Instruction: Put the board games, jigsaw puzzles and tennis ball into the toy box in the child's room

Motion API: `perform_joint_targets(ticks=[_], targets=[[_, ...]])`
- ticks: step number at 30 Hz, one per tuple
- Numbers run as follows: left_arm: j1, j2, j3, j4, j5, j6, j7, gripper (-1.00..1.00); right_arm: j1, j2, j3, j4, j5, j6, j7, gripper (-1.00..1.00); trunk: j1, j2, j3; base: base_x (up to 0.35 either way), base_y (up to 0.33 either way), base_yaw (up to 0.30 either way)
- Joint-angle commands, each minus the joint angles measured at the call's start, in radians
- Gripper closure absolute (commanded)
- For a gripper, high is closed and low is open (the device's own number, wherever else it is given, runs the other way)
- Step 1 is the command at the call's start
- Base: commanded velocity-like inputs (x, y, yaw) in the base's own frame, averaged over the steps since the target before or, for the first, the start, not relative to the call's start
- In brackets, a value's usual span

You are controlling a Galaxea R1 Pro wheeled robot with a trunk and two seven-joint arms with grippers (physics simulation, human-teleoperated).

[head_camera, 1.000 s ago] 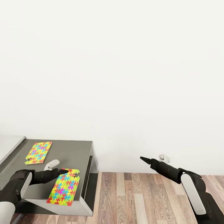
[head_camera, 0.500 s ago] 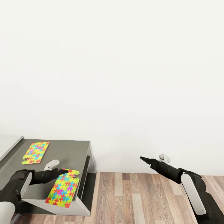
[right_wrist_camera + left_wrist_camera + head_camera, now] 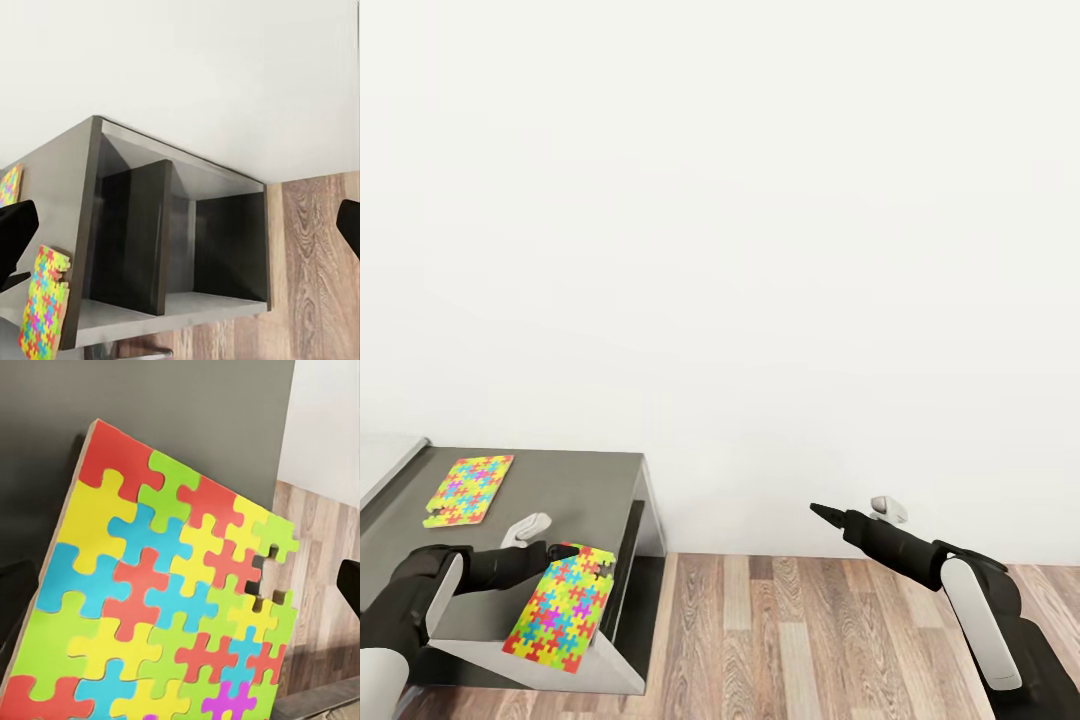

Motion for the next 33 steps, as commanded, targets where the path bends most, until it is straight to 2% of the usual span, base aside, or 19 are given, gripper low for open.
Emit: perform_joint_targets(ticks=[1,33], targets=[[-0.001,0.000,0.002,0.000,0.004,0.008,-0.001,-1.00,-0.001,0.000,-0.002,0.000,0.005,0.005,0.007,-1.00,0.000,-0.001,-0.001,0.000,-0.116,0.000],[-0.001,0.000,0.002,-0.001,0.005,0.008,-0.003,-1.00,-0.001,0.002,-0.002,0.009,0.002,0.014,0.005,-1.00,0.000,-0.001,-0.001,0.000,-0.015,0.000]])
